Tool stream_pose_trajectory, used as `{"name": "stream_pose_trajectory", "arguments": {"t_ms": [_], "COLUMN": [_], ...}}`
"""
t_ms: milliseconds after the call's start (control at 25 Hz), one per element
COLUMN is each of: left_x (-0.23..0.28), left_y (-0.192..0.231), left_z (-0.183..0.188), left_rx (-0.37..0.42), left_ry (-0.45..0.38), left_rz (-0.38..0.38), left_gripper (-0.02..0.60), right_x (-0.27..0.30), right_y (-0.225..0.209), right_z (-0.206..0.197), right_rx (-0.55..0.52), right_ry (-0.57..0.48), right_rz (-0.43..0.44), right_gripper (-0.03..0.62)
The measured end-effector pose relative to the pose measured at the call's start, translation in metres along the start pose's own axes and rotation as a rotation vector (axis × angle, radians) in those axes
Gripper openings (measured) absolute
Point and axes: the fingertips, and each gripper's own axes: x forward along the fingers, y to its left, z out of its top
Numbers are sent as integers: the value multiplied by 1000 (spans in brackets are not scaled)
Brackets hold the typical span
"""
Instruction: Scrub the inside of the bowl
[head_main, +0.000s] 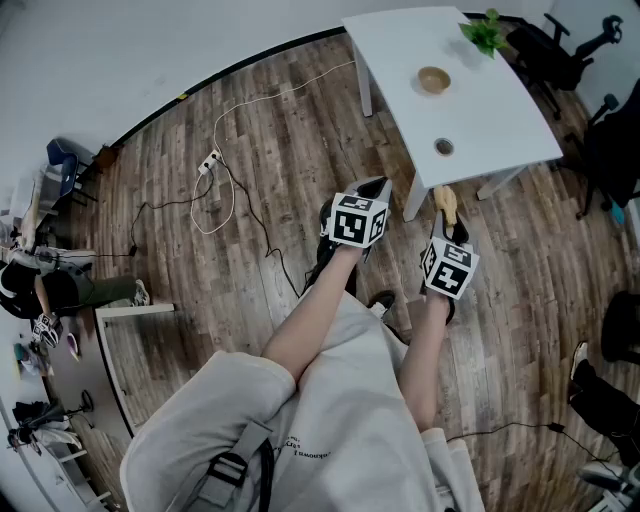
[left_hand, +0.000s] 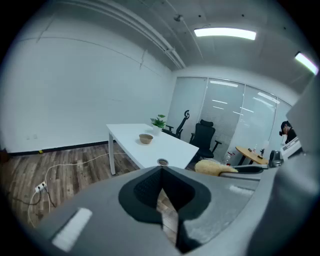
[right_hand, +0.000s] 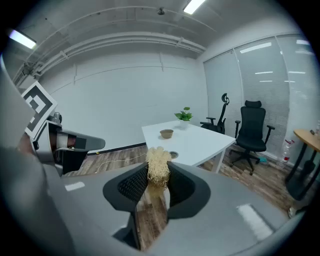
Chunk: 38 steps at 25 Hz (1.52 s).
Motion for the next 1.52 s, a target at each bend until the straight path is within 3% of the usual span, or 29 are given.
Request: {"name": "stream_pose_trajectory", "arguments": {"t_ms": [400,760,960,1360,1440,1520], "left_x": [1,24,32,74,88,103], "left_y": [-3,-18,-7,38,40,38], "left_z": [8,7,3,24,33,41], "left_rx": [81,104,79,-88,-91,-37], "left_ry": [-10,4,4,0,-5,5], "left_rz": [46,9,-8,-64,-108,-160], "left_gripper": [0,0,0,0,0,0], "right_x": [-9,-8,4,52,68,84], "right_y": [-6,-22,-17,-11,-16,-23], "right_z": [9,17,22,45,50,56], "right_rx": [20,67,63,11,4,-2], "right_ry": [-36,-54,-51,-14,4,18], "right_rz": [-15,-10,-3,-15,-23,-40], "right_gripper": [132,137,140,144,144,146]}}
